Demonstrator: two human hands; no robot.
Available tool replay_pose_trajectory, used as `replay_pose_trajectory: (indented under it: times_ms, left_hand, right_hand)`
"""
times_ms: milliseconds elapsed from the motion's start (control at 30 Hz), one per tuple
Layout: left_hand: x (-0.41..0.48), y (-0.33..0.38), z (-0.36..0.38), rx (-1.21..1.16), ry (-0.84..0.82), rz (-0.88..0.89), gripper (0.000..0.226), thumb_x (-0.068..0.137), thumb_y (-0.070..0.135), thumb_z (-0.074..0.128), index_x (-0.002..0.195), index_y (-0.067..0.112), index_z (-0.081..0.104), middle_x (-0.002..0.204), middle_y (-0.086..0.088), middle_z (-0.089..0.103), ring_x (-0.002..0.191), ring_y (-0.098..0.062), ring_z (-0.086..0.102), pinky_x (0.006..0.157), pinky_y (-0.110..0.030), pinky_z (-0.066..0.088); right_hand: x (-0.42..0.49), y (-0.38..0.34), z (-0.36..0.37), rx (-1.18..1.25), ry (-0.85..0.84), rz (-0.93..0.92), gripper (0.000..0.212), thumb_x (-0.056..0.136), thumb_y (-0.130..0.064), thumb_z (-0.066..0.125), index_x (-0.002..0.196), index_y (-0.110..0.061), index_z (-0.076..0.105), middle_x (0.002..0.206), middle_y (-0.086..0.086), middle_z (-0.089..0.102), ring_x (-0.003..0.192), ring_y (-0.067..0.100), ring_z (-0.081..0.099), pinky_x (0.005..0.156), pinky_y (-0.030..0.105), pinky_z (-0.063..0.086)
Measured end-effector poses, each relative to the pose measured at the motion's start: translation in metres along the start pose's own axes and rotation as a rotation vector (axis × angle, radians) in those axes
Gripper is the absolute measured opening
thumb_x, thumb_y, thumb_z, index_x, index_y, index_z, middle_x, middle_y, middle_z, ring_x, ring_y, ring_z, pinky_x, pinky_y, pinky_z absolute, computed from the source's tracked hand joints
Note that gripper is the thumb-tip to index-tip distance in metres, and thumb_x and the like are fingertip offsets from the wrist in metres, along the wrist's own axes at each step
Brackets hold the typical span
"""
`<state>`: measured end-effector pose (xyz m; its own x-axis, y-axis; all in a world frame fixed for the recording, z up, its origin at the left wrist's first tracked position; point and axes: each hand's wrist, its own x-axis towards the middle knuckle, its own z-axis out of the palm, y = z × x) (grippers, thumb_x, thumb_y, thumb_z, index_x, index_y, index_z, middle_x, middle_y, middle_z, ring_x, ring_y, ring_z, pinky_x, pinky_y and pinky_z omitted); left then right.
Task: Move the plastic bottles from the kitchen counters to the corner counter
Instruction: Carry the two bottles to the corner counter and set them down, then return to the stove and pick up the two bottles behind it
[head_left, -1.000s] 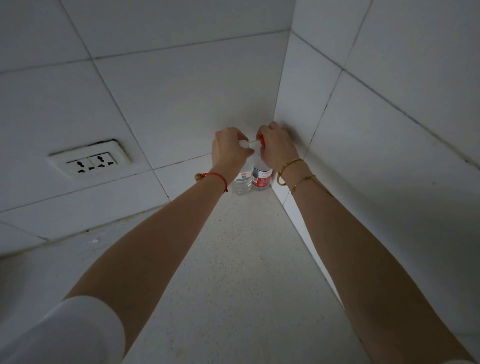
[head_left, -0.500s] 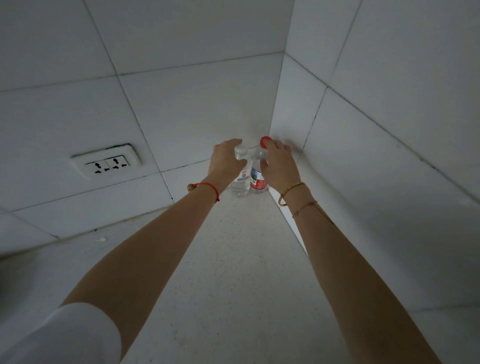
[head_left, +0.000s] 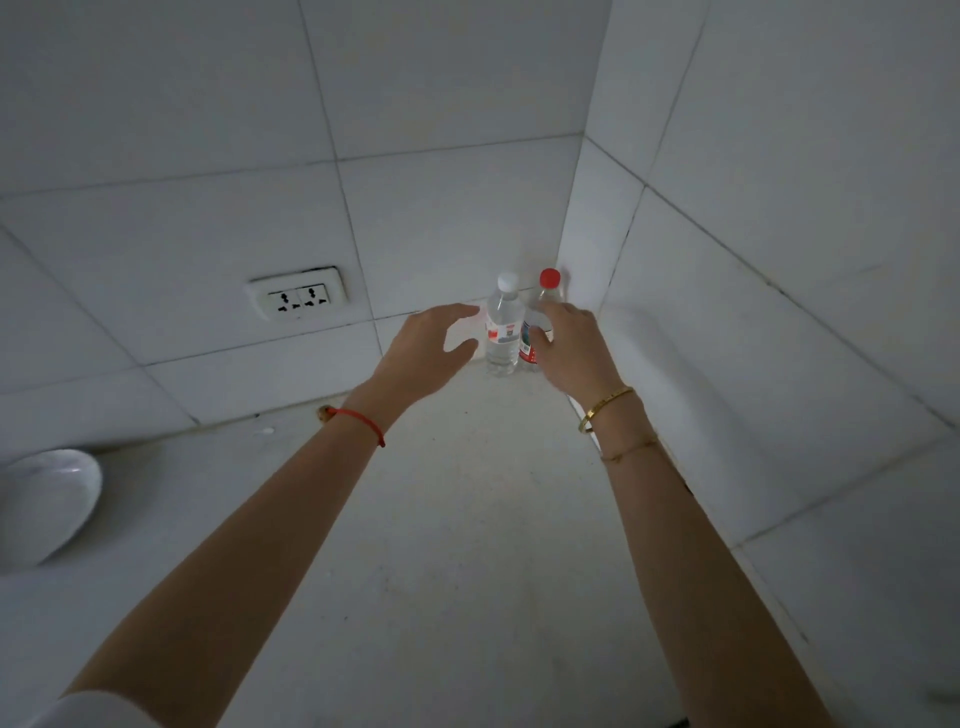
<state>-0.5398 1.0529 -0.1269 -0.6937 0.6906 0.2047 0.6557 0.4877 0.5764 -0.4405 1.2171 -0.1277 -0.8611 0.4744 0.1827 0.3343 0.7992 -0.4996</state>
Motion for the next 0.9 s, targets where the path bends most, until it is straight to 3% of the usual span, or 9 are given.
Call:
replay_pose_trajectory:
  times_ms: [167, 400, 533, 900]
  left_hand:
    - [-0.07, 0.003, -0.031, 0.036, 0.033, 0.012, 0.042, 0.094, 0.029, 0.052, 0.135, 0.02, 0.05, 0.137, 0.001, 0.054, 0.126, -0.014, 0.049, 0.103, -0.021, 0.032]
    - [-0.169, 0.001, -0.064, 0.027, 0.109, -0.077, 0.038, 0.095, 0.029, 0.049, 0.132, 0.02, 0.052, 0.135, 0.002, 0.056, 0.125, -0.014, 0.05, 0.104, -0.023, 0.035]
    - [-0.22, -0.004, -0.078, 0.061, 0.14, -0.116, 0.037, 0.097, 0.03, 0.046, 0.131, 0.019, 0.054, 0.134, 0.003, 0.057, 0.124, -0.012, 0.05, 0.102, -0.017, 0.031]
    - [-0.34, -0.004, -0.133, 0.082, 0.298, -0.239, 0.034, 0.097, 0.027, 0.046, 0.129, 0.019, 0.056, 0.13, 0.001, 0.06, 0.122, -0.014, 0.053, 0.104, -0.025, 0.038]
  right_hand:
    - [-0.049, -0.034, -0.011, 0.041, -0.044, -0.067, 0.034, 0.095, -0.022, 0.045, 0.124, -0.008, 0.055, 0.118, 0.016, 0.062, 0.11, 0.034, 0.056, 0.095, 0.045, 0.047]
    - [-0.126, -0.074, -0.009, 0.083, -0.132, -0.131, 0.04, 0.096, -0.026, 0.046, 0.133, -0.009, 0.05, 0.136, 0.013, 0.052, 0.129, 0.03, 0.043, 0.109, 0.044, 0.035]
    - [-0.16, -0.094, -0.001, 0.09, -0.188, -0.172, 0.041, 0.097, -0.027, 0.045, 0.134, -0.009, 0.049, 0.136, 0.011, 0.053, 0.13, 0.028, 0.042, 0.11, 0.044, 0.034]
    - [-0.215, -0.18, 0.016, 0.127, -0.254, -0.385, 0.041, 0.097, -0.028, 0.044, 0.134, -0.013, 0.049, 0.138, 0.005, 0.052, 0.131, 0.022, 0.041, 0.112, 0.035, 0.031]
